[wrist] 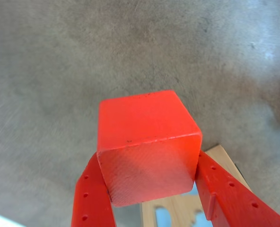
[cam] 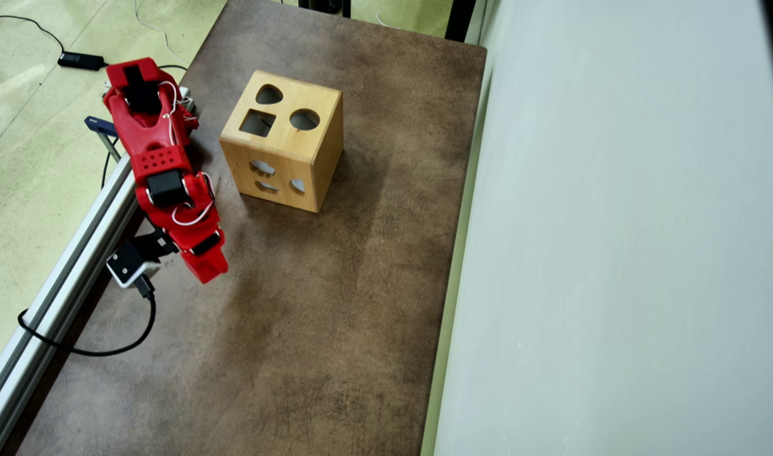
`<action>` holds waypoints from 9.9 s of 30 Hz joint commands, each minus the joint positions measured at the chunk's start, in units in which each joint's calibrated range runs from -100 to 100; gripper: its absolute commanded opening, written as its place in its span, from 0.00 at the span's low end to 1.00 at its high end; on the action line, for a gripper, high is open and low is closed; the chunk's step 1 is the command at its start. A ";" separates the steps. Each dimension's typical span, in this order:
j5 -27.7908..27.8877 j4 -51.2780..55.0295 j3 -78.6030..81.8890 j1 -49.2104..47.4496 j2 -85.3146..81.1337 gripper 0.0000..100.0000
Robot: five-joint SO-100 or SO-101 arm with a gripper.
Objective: Pick and place the red cube on the square hole
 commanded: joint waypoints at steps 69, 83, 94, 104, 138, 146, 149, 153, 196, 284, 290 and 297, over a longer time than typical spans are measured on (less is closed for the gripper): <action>-10.94 4.37 12.19 -43.68 -48.40 0.08; -10.94 4.20 33.66 -43.68 -50.27 0.08; -10.50 4.12 36.79 -43.09 -49.51 0.08; -10.40 4.20 37.69 -42.94 -49.25 0.08; -10.35 4.04 40.10 -40.86 -49.08 0.07; -10.35 4.04 40.01 -40.79 -45.86 0.07; -10.35 4.04 40.01 -40.86 -45.77 0.07; -10.40 4.04 40.01 -40.86 -45.69 0.07; -10.94 3.88 41.89 -41.01 -45.60 0.07; -10.65 2.60 43.59 -41.60 -39.32 0.08; -10.70 2.68 43.59 -41.60 -39.32 0.08; -10.50 2.68 43.59 -41.60 -39.40 0.08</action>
